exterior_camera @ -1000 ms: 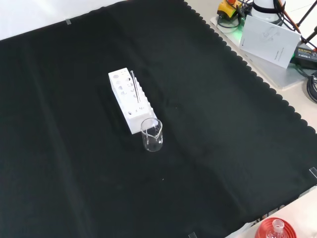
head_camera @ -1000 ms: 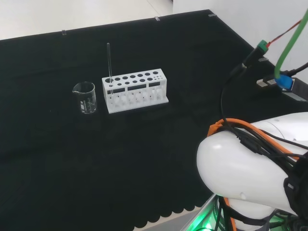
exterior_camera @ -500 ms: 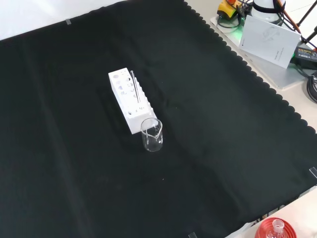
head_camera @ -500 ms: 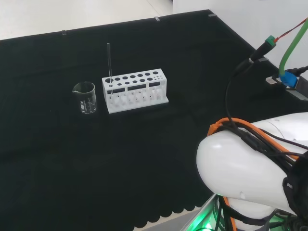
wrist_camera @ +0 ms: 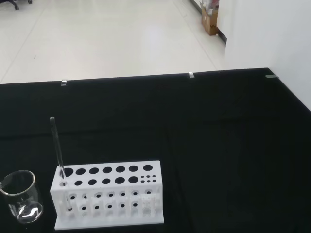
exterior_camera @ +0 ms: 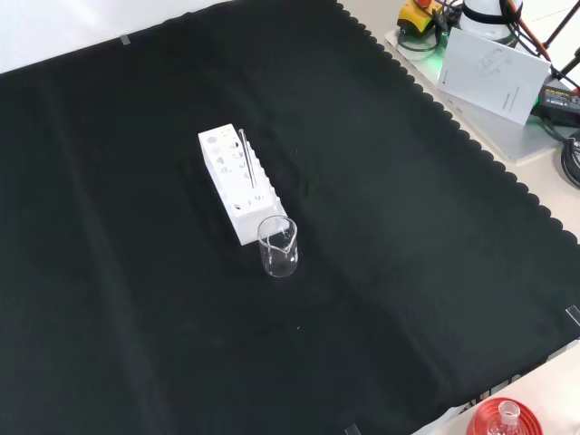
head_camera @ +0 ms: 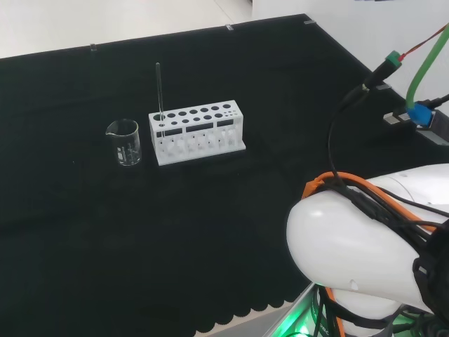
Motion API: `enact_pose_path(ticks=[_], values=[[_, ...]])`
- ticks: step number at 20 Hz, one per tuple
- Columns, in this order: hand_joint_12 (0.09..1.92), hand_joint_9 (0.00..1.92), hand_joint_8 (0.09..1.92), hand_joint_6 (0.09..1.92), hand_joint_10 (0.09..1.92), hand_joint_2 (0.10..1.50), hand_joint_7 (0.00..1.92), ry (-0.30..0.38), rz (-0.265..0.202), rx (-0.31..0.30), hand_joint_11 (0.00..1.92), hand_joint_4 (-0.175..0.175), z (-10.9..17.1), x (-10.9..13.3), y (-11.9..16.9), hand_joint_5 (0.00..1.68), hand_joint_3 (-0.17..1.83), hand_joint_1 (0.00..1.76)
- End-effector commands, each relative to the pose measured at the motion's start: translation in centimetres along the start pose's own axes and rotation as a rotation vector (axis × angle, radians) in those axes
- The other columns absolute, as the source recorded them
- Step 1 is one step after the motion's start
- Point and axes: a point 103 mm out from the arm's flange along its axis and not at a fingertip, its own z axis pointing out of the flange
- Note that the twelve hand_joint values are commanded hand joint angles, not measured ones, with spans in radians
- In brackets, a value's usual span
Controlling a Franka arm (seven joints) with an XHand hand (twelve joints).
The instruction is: Take the glass rod from the white test tube rack.
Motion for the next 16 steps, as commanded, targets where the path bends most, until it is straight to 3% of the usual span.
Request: enact_pose_path(ticks=[1,2,3,7,11,12,13,14,15,16], values=[[0.79,0.0,0.14,0.09,0.41,0.91,0.01,-0.013,-0.014,0.004,0.0,0.076,0.3,0.5,0.1,0.03,0.25,0.41],[0.79,0.0,0.16,0.09,0.42,0.91,0.01,0.01,0.003,0.002,0.0,0.076,0.3,0.3,0.2,0.04,0.25,0.41],[0.8,0.0,0.18,0.09,0.42,0.91,0.0,0.041,-0.019,-0.002,0.0,0.077,0.4,0.6,0.3,0.04,0.25,0.41],[0.88,0.0,0.26,0.09,0.47,0.91,0.0,0.036,-0.04,-0.007,0.0,0.072,0.8,0.7,0.6,0.06,0.24,0.42],[1.08,0.0,0.48,0.09,0.67,0.91,0.0,0.032,-0.06,-0.011,0.0,0.052,1.4,0.7,1.2,0.1,0.24,0.43],[1.11,0.0,0.53,0.09,0.7,0.91,0.0,0.079,-0.1,-0.036,0.0,0.047,1.7,2.2,1.6,0.11,0.24,0.43],[1.13,0.0,0.56,0.09,0.73,0.9,0.0,0.085,-0.102,-0.034,0.0,0.043,1.9,2.7,1.9,0.11,0.24,0.43],[1.15,0.0,0.59,0.09,0.74,0.9,0.0,0.04,-0.103,-0.017,0.0,0.041,2.3,3.4,2.3,0.12,0.24,0.43],[1.16,0.0,0.6,0.09,0.75,0.9,0.0,0.196,-0.223,-0.006,0.0,0.039,2.8,4.1,2.9,0.13,0.24,0.44],[1.16,0.0,0.61,0.09,0.75,0.89,0.0,0.16,-0.212,-0.001,0.0,0.038,3.2,3.8,3.4,0.14,0.24,0.43]])
